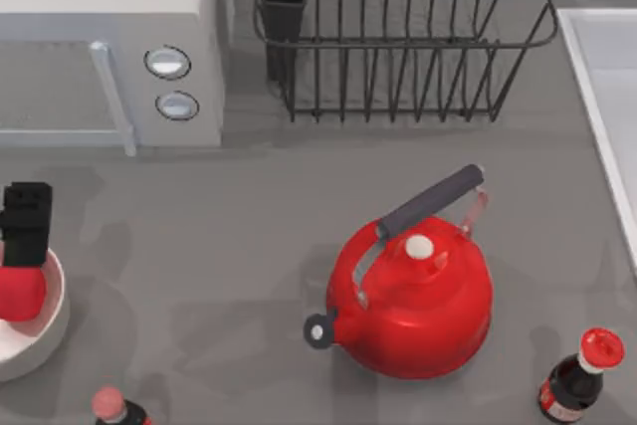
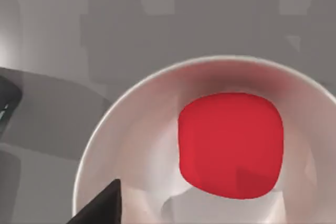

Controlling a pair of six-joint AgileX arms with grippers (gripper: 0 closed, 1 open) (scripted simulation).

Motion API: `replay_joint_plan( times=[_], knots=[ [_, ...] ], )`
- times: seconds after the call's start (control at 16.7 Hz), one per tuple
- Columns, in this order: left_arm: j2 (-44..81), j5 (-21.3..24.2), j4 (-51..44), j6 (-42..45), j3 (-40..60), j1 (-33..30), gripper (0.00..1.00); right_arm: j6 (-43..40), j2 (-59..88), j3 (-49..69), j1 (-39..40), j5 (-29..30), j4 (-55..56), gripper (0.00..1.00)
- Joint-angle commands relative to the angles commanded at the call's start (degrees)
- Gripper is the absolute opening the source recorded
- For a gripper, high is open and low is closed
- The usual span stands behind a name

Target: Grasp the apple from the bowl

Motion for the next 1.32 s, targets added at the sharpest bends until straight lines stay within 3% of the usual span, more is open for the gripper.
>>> replay_joint_plan(
  times=[0.36,0.84,1.02,1.32],
  knots=[
    [20.3,0.0,-12.9,0.5,13.3,0.2,1.00,0.0,0.0,0.0,0.0,0.0,0.0,1.00],
    [22.4,0.0,-14.1,0.5,14.6,0.1,1.00,0.0,0.0,0.0,0.0,0.0,0.0,1.00],
    [24.3,0.0,-10.1,0.6,12.2,0.1,1.00,0.0,0.0,0.0,0.0,0.0,0.0,1.00],
    [30.7,0.0,5.0,0.8,4.8,0.3,1.00,0.0,0.0,0.0,0.0,0.0,0.0,1.00]
  ],
)
